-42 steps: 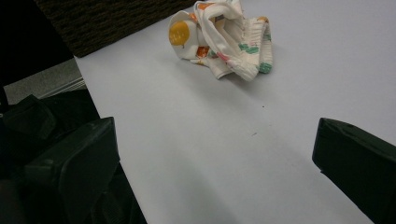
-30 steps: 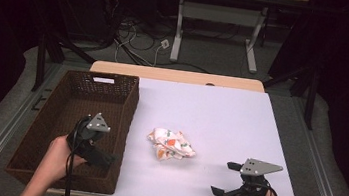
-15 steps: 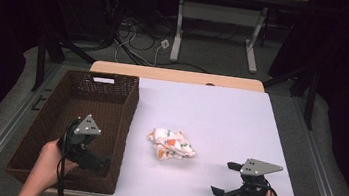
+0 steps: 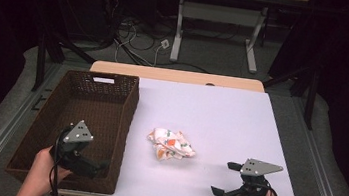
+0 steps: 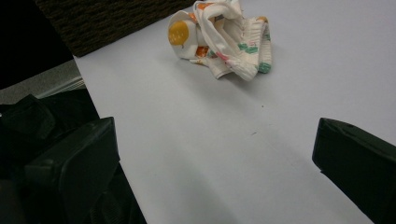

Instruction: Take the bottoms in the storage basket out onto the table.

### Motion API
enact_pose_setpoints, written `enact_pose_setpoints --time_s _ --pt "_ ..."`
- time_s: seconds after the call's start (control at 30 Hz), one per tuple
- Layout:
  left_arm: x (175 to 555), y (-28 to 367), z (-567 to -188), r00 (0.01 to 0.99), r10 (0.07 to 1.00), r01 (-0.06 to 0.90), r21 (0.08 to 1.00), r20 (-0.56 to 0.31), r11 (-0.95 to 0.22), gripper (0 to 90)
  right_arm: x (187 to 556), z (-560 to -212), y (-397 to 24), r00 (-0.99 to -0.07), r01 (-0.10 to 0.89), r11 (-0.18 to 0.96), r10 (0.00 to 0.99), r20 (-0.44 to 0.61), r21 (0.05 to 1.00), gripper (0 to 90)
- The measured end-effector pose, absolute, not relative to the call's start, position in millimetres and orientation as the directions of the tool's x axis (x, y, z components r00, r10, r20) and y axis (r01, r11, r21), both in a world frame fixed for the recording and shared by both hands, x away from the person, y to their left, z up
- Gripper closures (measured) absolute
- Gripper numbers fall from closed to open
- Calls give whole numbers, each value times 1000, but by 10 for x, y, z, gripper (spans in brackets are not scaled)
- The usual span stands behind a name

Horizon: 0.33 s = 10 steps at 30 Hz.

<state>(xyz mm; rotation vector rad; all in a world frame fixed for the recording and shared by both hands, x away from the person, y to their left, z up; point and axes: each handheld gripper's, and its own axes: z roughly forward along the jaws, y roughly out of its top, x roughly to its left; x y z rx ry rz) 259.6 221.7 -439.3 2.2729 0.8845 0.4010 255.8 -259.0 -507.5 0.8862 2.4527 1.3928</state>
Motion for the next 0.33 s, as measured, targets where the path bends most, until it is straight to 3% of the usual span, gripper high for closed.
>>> enact_pose_setpoints --time_s 0.33 --pt "2514 2288 -4402 710 703 470 728 23 -499 2 2552 -5082 -2595 -805 401 374 580 126 836 1"
